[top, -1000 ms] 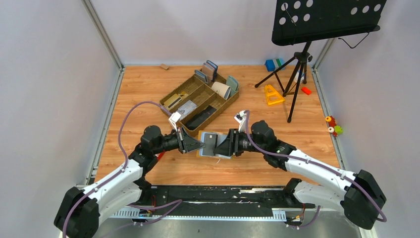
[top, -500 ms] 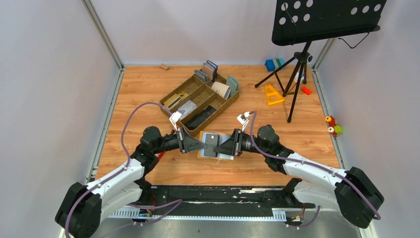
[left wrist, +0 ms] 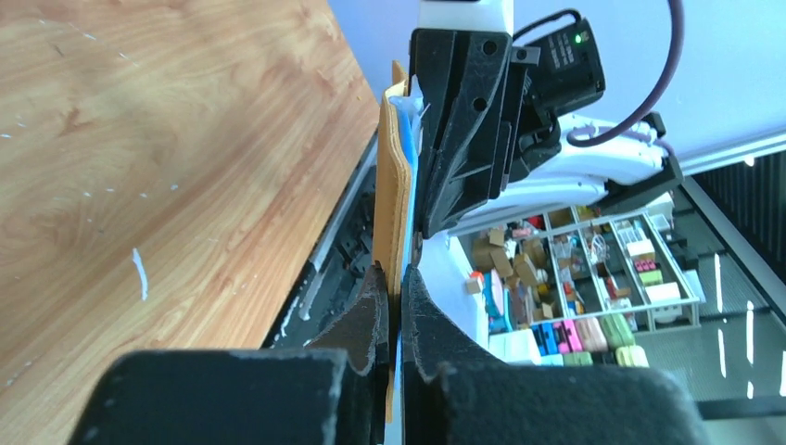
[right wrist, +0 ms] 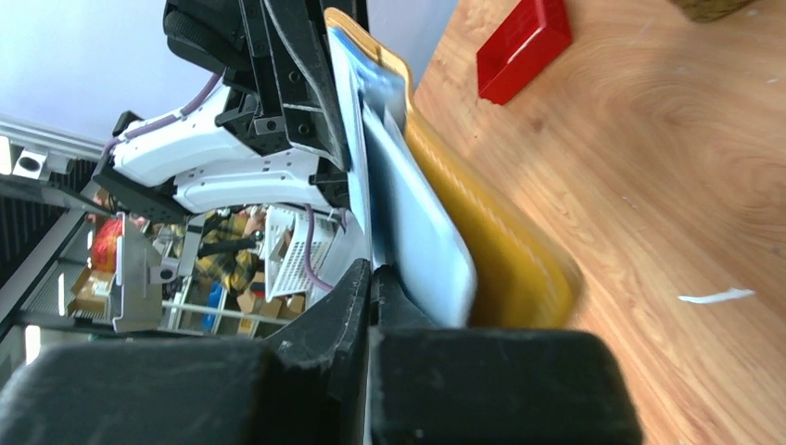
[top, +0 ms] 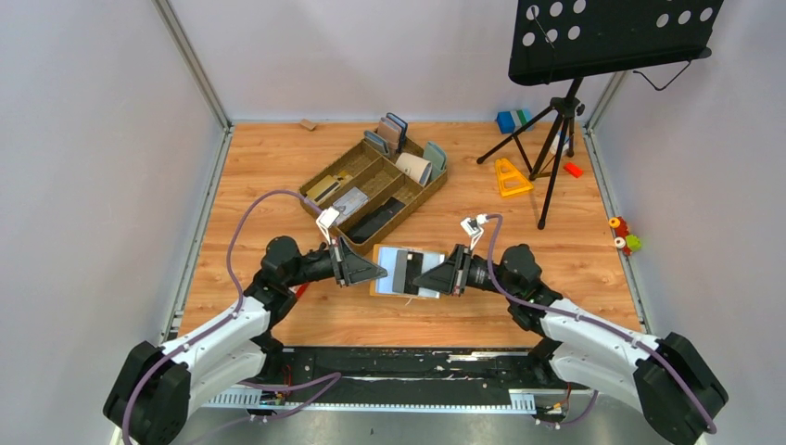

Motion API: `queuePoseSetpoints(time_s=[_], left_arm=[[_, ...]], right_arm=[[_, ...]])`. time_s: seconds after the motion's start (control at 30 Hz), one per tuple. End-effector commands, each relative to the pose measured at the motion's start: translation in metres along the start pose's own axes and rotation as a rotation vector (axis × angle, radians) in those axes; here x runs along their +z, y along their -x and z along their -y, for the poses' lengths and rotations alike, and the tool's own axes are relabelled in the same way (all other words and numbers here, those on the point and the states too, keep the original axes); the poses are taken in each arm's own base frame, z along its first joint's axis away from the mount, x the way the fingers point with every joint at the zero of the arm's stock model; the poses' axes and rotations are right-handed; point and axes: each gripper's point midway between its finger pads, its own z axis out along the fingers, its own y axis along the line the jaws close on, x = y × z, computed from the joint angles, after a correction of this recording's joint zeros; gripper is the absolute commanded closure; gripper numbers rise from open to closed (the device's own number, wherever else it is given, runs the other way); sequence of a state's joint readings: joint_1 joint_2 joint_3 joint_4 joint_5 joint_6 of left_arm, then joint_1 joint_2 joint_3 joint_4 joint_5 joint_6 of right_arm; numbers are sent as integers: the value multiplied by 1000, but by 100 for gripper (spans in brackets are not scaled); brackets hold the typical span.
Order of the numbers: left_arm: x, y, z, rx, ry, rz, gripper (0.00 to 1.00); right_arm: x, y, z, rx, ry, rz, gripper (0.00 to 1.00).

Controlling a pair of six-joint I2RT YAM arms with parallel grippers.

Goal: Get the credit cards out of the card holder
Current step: Remove the credit card from the card holder, then place the credit card in the storage box.

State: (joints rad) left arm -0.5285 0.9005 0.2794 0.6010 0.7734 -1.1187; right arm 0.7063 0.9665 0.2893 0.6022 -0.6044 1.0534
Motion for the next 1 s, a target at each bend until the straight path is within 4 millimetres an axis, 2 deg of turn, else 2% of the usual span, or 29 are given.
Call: queuePoseSetpoints(time_s=[0.0,0.1,0.13,0.2,0.27,0.33,0.47,0.63,0.73,0.9,0.97], left_arm=[[-3,9,10,40,-34,27,98],[-4,9,3,35,-3,22,100],[-4,8,-6,41,42,15,100],[-10,5,-37,71,222,-14,100],[-27,3,-68,121,434,-45,100],[-45,0,-90,146,594,-76,100],[-69,-6,-114,136,772,-100,100],[-106,3,-139,91,1024,20,100],[-125,6,-147,65,1141,74,100],[-148,3,-159,6,1303,88,100],[-151,1,-163,-3,1330,72,100]], right_arm=[[-11,7,3,-11,2,56,100],[-15,9,5,-15,-12,71,100],[-16,12,6,-18,-22,84,100],[-17,22,7,-32,-50,122,100],[-20,38,7,-56,-102,181,100],[-21,56,5,-93,-153,247,100],[-18,88,0,-106,-210,347,100],[7,112,4,-73,-244,345,100],[28,124,19,-44,-301,340,100],[63,145,39,15,-387,416,100],[77,149,48,40,-430,450,100]])
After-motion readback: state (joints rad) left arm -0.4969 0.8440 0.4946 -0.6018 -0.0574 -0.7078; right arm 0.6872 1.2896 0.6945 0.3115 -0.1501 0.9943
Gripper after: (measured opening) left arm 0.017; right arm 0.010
